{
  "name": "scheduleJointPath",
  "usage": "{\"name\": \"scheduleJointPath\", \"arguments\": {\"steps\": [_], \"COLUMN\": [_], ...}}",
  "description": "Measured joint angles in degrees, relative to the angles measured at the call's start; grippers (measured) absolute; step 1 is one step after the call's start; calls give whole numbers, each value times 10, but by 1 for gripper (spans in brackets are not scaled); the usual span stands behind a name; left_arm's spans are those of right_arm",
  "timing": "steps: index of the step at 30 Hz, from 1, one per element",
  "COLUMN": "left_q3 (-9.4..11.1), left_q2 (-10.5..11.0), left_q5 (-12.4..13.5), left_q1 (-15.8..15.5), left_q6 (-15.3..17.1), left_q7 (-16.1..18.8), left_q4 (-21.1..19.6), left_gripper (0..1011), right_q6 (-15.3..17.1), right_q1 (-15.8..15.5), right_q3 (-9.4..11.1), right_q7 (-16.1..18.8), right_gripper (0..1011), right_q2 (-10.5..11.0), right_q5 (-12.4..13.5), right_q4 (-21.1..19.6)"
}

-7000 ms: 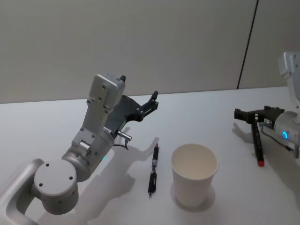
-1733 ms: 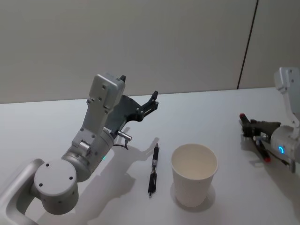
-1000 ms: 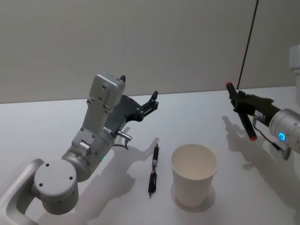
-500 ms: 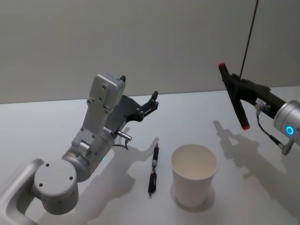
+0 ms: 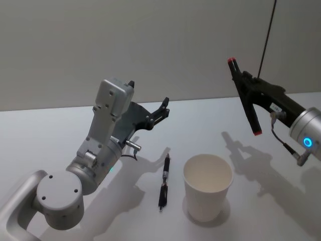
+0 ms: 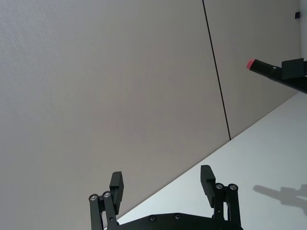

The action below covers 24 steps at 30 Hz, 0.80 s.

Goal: Place the pen into the pen holder.

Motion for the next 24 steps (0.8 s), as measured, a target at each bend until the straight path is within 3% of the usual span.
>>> {"name": "scheduleJointPath", "arguments": {"steps": [6, 24], "left_q3": [0, 0], "left_q2": [0, 0], "left_q5": [0, 0], "left_q1": [0, 0], "left_q6": [0, 0], "left_q7": [0, 0], "left_q4": [0, 0], "left_gripper": [1001, 1001], "right_q6": [-36, -192], "right_q1": [-5, -16], "right_q3": [-10, -48], "right_q7": [21, 81], "right_gripper": [164, 163], "right_q2": [2, 3], "right_q5": [-40, -215], "right_q4": [6, 40]}}
